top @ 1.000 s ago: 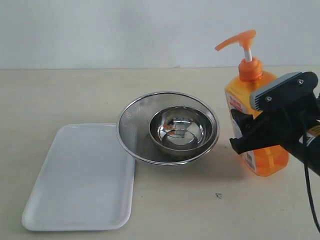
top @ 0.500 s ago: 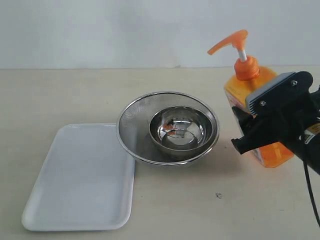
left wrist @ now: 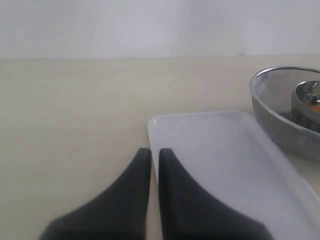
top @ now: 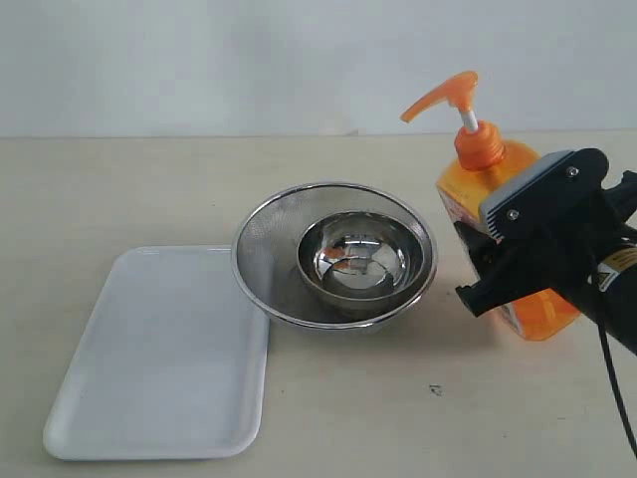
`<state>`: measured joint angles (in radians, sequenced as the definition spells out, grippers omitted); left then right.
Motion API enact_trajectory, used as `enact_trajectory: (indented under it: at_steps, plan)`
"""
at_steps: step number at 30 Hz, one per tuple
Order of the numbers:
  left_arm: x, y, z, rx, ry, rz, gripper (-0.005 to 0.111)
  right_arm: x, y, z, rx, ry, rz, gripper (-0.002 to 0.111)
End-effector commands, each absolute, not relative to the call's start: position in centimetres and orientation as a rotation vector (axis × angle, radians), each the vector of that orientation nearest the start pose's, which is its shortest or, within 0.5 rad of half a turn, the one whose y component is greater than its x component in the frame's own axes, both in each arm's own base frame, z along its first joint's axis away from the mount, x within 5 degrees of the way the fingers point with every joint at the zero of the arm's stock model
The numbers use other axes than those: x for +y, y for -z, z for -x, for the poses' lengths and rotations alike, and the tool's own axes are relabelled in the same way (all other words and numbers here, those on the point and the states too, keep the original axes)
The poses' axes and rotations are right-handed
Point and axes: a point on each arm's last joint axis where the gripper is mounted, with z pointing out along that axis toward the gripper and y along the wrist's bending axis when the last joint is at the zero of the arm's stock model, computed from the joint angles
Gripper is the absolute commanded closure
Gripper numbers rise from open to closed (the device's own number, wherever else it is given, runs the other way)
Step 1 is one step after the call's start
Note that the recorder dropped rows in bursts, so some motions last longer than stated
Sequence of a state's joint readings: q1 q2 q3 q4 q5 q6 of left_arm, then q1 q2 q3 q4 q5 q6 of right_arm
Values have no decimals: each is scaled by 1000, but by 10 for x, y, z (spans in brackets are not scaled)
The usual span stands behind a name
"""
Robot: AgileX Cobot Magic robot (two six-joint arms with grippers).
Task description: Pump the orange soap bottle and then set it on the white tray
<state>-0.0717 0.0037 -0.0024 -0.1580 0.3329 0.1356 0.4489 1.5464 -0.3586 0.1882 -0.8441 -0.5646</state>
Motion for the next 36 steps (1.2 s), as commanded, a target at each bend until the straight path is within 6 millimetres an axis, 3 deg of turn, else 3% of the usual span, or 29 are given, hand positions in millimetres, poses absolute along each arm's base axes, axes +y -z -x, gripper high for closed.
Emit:
enact_trajectory:
  at_steps: [1,14,18,28,32,36]
  plan:
    - [-9,-184,-53,1808,109,-101,101,101,-177,-237,1600,137,689,109]
    - [-9,-184,-53,1808,106,-104,101,101,-175,-238,1604,136,688,109]
    - [-7,-190,-55,1732,-10,-201,101,101,-175,-238,1601,139,691,109]
    - [-8,-210,-56,1501,598,402,101,101,-176,-238,1586,157,706,109]
    - [-13,-227,-52,1525,626,329,101,101,-176,-238,1586,157,706,109]
    - [-17,-263,-55,1543,623,270,101,101,-176,-238,1585,157,705,109]
